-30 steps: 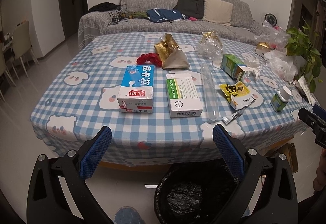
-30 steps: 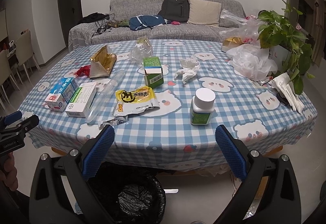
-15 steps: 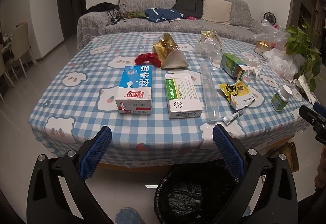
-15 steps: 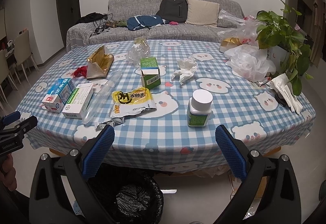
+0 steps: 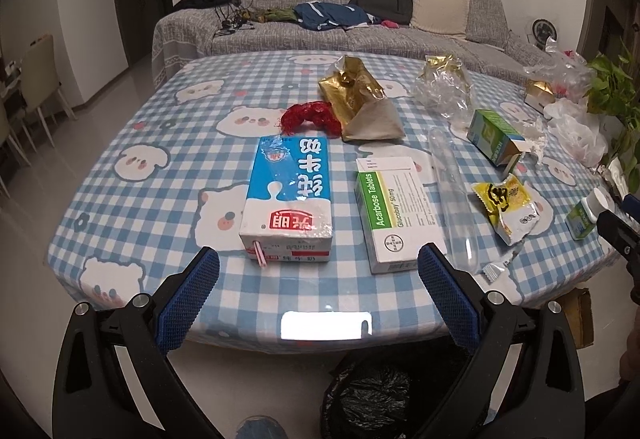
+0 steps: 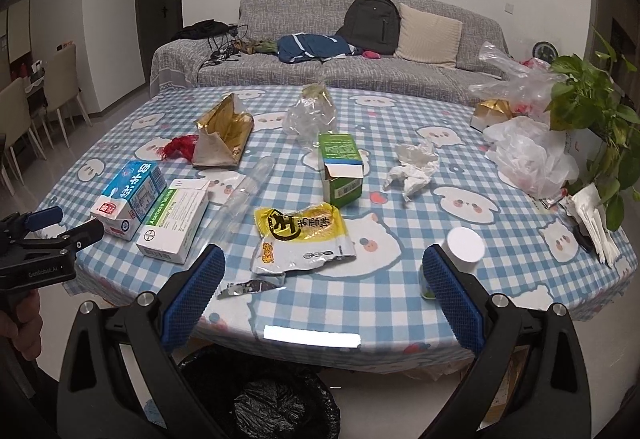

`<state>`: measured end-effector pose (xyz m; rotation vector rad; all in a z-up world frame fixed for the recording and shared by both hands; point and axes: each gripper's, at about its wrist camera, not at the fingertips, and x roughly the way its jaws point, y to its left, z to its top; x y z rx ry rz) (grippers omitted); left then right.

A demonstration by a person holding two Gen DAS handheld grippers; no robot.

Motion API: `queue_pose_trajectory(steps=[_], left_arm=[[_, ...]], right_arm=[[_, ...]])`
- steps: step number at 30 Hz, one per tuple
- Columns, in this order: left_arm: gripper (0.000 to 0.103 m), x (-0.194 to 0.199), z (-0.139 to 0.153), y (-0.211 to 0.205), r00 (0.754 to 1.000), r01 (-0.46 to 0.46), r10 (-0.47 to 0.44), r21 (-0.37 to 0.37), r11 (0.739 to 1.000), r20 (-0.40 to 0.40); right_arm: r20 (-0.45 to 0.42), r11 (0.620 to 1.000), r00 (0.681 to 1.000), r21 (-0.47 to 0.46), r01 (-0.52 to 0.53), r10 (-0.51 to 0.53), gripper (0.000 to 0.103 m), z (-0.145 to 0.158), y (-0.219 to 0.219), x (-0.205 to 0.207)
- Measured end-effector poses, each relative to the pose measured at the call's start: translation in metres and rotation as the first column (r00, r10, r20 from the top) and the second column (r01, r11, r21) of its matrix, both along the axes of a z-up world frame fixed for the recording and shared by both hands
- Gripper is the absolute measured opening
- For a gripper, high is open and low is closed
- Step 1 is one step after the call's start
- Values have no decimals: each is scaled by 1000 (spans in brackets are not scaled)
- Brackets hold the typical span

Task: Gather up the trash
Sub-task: 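Grasp the blue milk carton with the left tool while the right tool grasps the yellow snack wrapper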

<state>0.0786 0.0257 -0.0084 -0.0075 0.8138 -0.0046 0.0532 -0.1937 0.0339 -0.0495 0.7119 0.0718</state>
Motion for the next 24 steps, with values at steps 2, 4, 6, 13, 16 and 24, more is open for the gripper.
queue_pose_trajectory(steps=[2,4,6,13,16,24], left_arm=[[97,13,-3,3,1000,3,-3,4,1000,-11],[97,25,-7,9,1000,-3,3,-11,1000,-24],[97,37,-11,13,999,-5,4,-12,1000,-35],[96,75,-25,19,997,-17,16,-13,1000,-74],[95,86,-29,19,996,-17,16,-11,1000,-84],[86,108,-51,18,989,-19,18,-9,1000,-146]], right_arm=[[-19,1000,1000,-2,-6,6,95,-6,6,15],[-31,1000,999,-14,-10,10,95,-12,14,28],[-41,1000,999,-17,-9,8,95,-19,19,42],[-102,1000,995,-15,5,-7,95,-42,25,78],[-132,1000,991,-26,12,-15,95,-53,27,89],[-186,998,982,-51,23,-32,95,-75,28,105]])
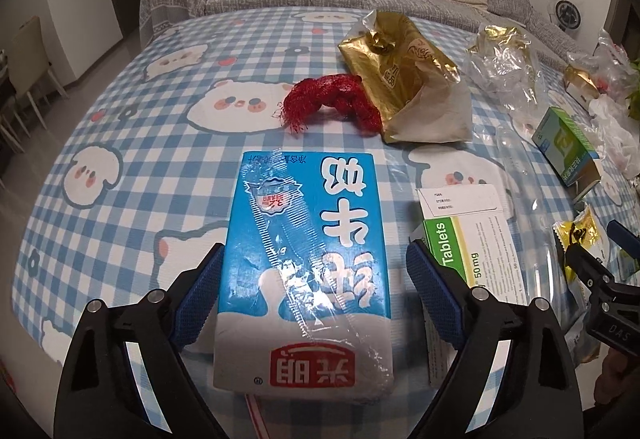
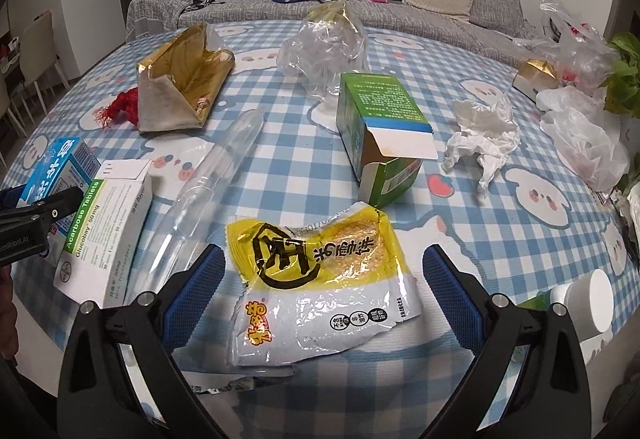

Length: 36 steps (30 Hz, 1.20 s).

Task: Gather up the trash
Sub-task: 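Grasp the blue milk carton with the left tool while the right tool grasps the yellow snack wrapper, then lift the milk carton with the left tool while the right tool carries the wrapper toward the bin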

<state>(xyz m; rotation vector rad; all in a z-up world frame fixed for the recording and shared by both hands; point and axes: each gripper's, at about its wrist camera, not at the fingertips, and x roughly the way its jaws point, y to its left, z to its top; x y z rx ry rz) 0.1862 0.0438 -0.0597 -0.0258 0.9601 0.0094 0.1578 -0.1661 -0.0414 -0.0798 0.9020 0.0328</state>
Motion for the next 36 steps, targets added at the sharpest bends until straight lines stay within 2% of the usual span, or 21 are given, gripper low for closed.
queue_pose_trajectory(steps=[7,13,21,29,36], left_arm=[[78,6,-7,-3,1000,-4,5,36,999,-13],[63,5,-5,-6,1000,4,-4,45,999,-8],[62,0,-4,-10,1000,27,-27,36,999,-2],[62,-6,-2,-10,999,29,-29,35,999,14],[62,-16,6,-5,999,10,-11,30,1000,31]], right_arm=[[-41,1000,999,22,9,-8,87,-9,-5,7],[-48,999,999,29,20,-18,80,-8,-6,7],[-38,1000,999,9,6,-5,65,-5,-1,3],[-16,1000,1000,18,7,-7,59,-5,-1,-1],[-11,1000,1000,24,13,-13,58,-3,-3,-5]])
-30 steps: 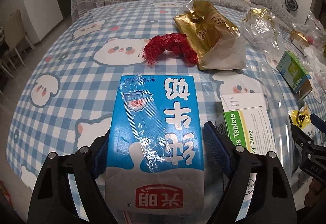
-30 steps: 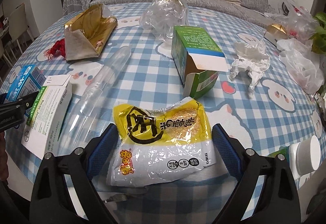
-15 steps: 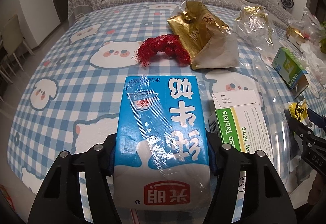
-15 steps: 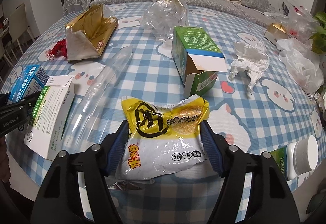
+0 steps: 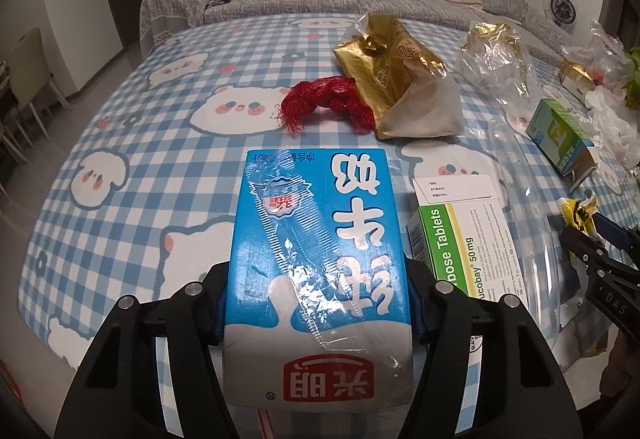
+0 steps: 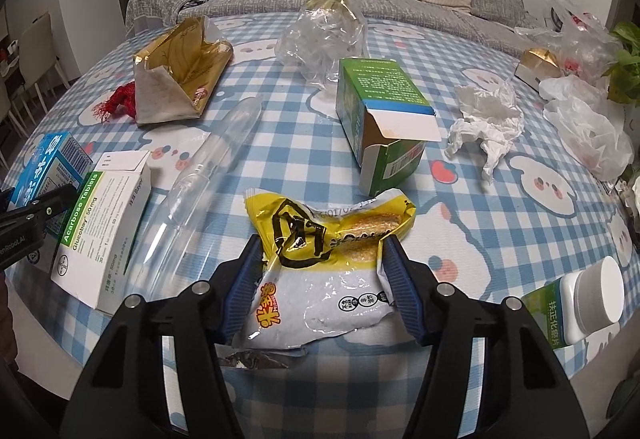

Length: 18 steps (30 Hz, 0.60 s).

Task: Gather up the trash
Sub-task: 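Lift the milk carton with the left tool while the right tool carries the wrapper toward the bin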

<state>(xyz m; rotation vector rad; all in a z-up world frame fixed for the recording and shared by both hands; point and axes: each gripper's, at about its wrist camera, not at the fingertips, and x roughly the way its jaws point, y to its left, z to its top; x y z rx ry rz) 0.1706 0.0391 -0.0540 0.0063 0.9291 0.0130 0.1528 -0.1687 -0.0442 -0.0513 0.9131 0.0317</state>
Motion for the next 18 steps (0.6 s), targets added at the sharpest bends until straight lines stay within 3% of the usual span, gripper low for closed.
queue_pose_trajectory(steps=[12,18], left_arm=[[62,-17,7,1,1000,-8,8,3,1000,11],[62,-27,8,-1,1000,-5,5,7,1000,11]], right_arm=[[9,1000,1000,7,7,-7,55,9,-3,-14],[-8,999,1000,-39,-15,14,53,4,4,-18]])
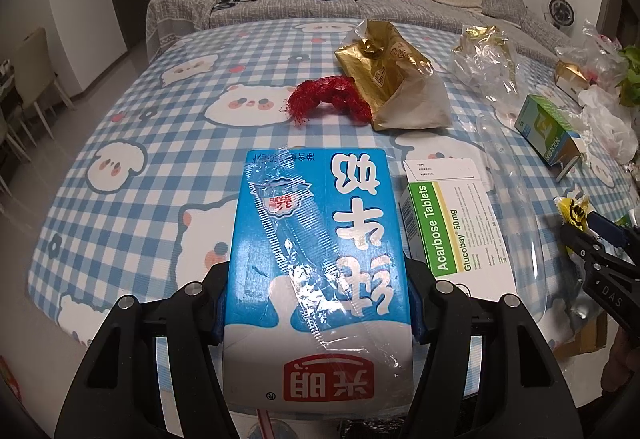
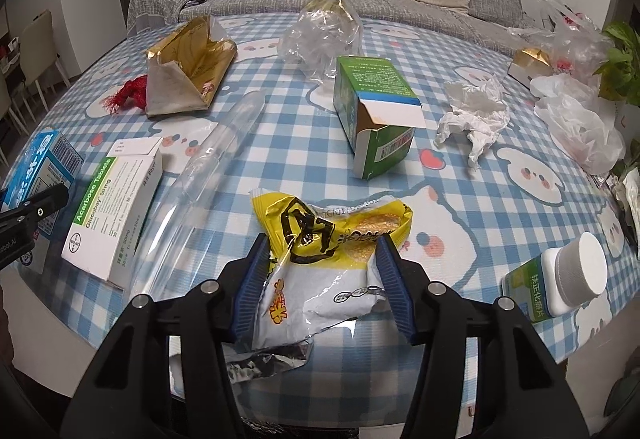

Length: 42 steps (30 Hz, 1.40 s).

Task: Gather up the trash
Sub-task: 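Lift the milk carton with the left tool while the right tool carries the wrapper toward the bin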

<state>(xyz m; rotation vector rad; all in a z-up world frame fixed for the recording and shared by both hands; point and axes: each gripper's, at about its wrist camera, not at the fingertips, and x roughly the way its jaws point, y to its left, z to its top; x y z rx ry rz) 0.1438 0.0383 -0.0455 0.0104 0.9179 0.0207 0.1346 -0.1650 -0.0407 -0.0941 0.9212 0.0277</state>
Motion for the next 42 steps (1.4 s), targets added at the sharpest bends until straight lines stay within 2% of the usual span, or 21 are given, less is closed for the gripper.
queue_pose_trajectory(steps=[3,6,10,12,13,17,26,42], left_arm=[[62,-3,-1,0,1000,-3,3,2,1000,-4],[62,-3,-3,3,1000,-13,13,-1,1000,-10],[62,-6,-3,5,1000,-19,19,-12,1000,-14],[62,-8,-1,4,1000,-17,17,-11,1000,-10],[62,-9,-1,3,1000,-16,16,-11,1000,-9],[62,-16,2,2,1000,-19,19,-12,1000,-4],[62,-34,10,0,1000,-23,23,-20,1000,16],[62,-87,23,-4,999,-16,17,-40,999,43]], right_arm=[[6,1000,1000,-31,2,-2,57,-4,5,-1],[7,1000,1000,-3,5,-5,57,-6,0,-2],[7,1000,1000,-1,6,-6,51,-6,0,-2],[0,1000,1000,23,-18,18,42,-5,0,-2],[-6,998,1000,51,-28,28,14,-5,0,-1],[4,999,1000,14,-30,30,12,-4,6,-3],[32,999,999,34,-23,22,10,3,2,-14],[105,997,994,64,-46,39,9,37,4,-71]])
